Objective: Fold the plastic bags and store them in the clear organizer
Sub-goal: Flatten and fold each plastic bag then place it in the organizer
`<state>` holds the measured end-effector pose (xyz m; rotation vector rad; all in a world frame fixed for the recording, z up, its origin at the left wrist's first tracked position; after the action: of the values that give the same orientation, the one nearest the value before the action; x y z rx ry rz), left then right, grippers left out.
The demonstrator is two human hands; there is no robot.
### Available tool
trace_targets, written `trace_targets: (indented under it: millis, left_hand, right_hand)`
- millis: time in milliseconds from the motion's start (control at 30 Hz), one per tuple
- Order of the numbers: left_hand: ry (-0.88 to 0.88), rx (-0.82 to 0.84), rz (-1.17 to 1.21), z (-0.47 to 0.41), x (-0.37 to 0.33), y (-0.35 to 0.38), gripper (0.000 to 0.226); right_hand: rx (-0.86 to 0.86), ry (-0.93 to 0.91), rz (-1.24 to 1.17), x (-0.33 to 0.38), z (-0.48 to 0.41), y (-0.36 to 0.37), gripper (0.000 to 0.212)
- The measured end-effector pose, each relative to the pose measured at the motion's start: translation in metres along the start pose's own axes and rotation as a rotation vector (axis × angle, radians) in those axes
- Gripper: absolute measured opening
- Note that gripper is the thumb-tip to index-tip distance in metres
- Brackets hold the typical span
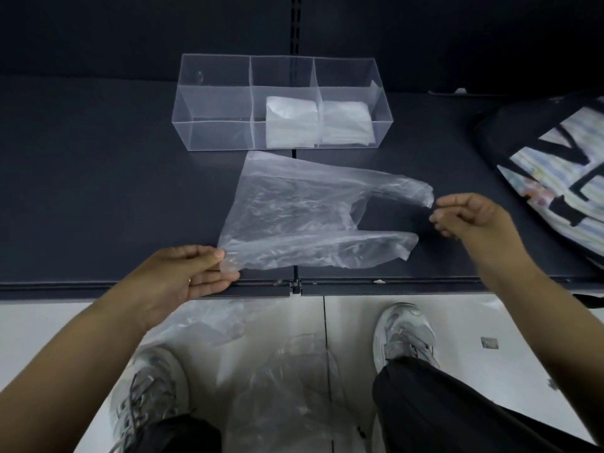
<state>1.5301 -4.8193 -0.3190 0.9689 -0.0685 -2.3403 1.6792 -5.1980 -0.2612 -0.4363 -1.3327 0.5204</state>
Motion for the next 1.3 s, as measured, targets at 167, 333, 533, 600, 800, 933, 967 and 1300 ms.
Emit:
trace_targets:
  millis: [167, 333, 533, 600, 800, 933, 967, 1300]
  left_hand:
    - [-0.032, 0.028, -0.027, -0.001, 0.011, 0.003, 0.038]
    - [-0.042, 0.02, -0.074, -0.001, 0.016, 0.007, 0.039]
    - [-0.017, -0.019, -0.076, 0.0, 0.014, 0.001, 0.037]
    - [-0.015, -0.028, -0.082, -0.001, 0.012, -0.003, 0.037]
    - [-0.054, 0.043, -0.19, 0.001, 0.02, -0.001, 0.04]
    - [-0.073, 0.06, -0.232, 0.001, 0.026, 0.0, 0.041]
    - [-0.073, 0.061, -0.236, 0.0, 0.026, 0.0, 0.041]
    - [-0.122, 0.171, -0.31, 0.007, 0.031, 0.007, 0.046]
  right_hand:
    - [0.192, 0.131, 0.172, -0.019, 0.033, 0.028, 0.038]
    - [-0.003, 0.027, 0.408, -0.015, 0.045, 0.043, 0.019]
    - [-0.224, -0.133, 0.377, -0.007, 0.033, 0.021, 0.017]
    - [-0.337, -0.23, 0.577, -0.005, 0.031, 0.003, 0.012]
    - [-0.259, 0.051, 0.371, -0.044, 0.028, -0.021, 0.011]
    - [0.1, 0.516, -0.284, -0.058, 0.036, 0.018, 0.035]
    - [0.153, 0.525, -0.3, -0.054, 0.036, 0.024, 0.034]
    - [-0.145, 0.126, 0.26, -0.039, 0.039, 0.004, 0.019]
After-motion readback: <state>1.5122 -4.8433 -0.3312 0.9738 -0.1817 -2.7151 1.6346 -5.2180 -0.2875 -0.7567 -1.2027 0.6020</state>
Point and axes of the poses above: each hand's wrist, its own z-axis away from the middle knuckle, its own y-axis out of the palm, x = y × z, the point moved 7 cm from there along -z, towards the middle knuckle, and after that the axes turned 13 degrees about z, right-handed, at the moved point
